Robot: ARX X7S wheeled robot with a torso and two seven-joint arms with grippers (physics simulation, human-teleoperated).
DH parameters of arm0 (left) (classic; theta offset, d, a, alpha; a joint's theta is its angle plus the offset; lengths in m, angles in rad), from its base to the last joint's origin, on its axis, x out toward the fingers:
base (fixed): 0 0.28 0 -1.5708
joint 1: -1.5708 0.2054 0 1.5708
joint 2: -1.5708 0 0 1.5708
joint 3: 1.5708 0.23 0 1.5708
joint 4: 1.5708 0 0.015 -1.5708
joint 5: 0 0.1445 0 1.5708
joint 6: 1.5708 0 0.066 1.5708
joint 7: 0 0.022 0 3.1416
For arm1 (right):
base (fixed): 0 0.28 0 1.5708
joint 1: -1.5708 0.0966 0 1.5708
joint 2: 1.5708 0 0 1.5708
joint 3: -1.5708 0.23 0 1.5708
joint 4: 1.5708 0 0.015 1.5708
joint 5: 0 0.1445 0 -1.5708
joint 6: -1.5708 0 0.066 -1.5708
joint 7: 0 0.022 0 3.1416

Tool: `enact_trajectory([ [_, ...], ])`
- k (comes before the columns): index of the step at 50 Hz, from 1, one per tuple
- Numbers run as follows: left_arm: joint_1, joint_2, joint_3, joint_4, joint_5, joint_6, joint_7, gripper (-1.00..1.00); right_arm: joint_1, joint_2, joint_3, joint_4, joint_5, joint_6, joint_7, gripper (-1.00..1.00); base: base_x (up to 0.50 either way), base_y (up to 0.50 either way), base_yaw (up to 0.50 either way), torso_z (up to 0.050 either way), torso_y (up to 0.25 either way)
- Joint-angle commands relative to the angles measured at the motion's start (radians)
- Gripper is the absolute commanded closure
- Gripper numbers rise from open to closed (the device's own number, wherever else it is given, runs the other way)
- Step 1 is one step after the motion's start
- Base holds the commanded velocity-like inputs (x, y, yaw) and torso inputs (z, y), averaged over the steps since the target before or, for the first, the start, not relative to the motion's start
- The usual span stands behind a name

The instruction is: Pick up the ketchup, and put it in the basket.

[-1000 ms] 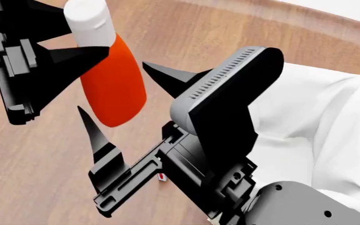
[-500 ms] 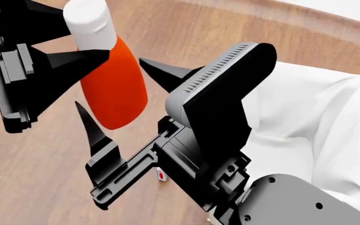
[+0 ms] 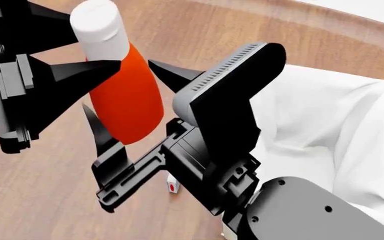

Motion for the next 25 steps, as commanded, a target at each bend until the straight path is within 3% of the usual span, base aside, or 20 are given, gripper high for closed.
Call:
enact_trajectory([
  [1, -0.011, 0.002, -0.008, -0.005, -0.006, 0.003, -0.008, 1.00, 0.007, -0.015, -0.006, 0.022, -0.006, 0.001, -0.005, -1.00, 0.00, 0.00, 0.00, 0.000, 0.000],
  [8, -0.019, 0.006, -0.003, -0.025, 0.010, 0.008, -0.009, 1.00, 0.002, -0.011, -0.004, 0.018, -0.004, -0.001, 0.000, -1.00, 0.00, 0.00, 0.00, 0.000, 0.000],
  [9, -0.015, 0.006, -0.001, -0.027, 0.016, 0.011, -0.012, 1.00, -0.001, -0.009, 0.000, 0.017, -0.001, -0.003, 0.003, 1.00, 0.00, 0.00, 0.00, 0.000, 0.000],
  [25, -0.013, 0.009, 0.005, -0.044, 0.028, 0.017, -0.022, 1.00, -0.013, -0.005, 0.010, 0.015, 0.016, -0.010, 0.013, 1.00, 0.00, 0.00, 0.00, 0.000, 0.001],
])
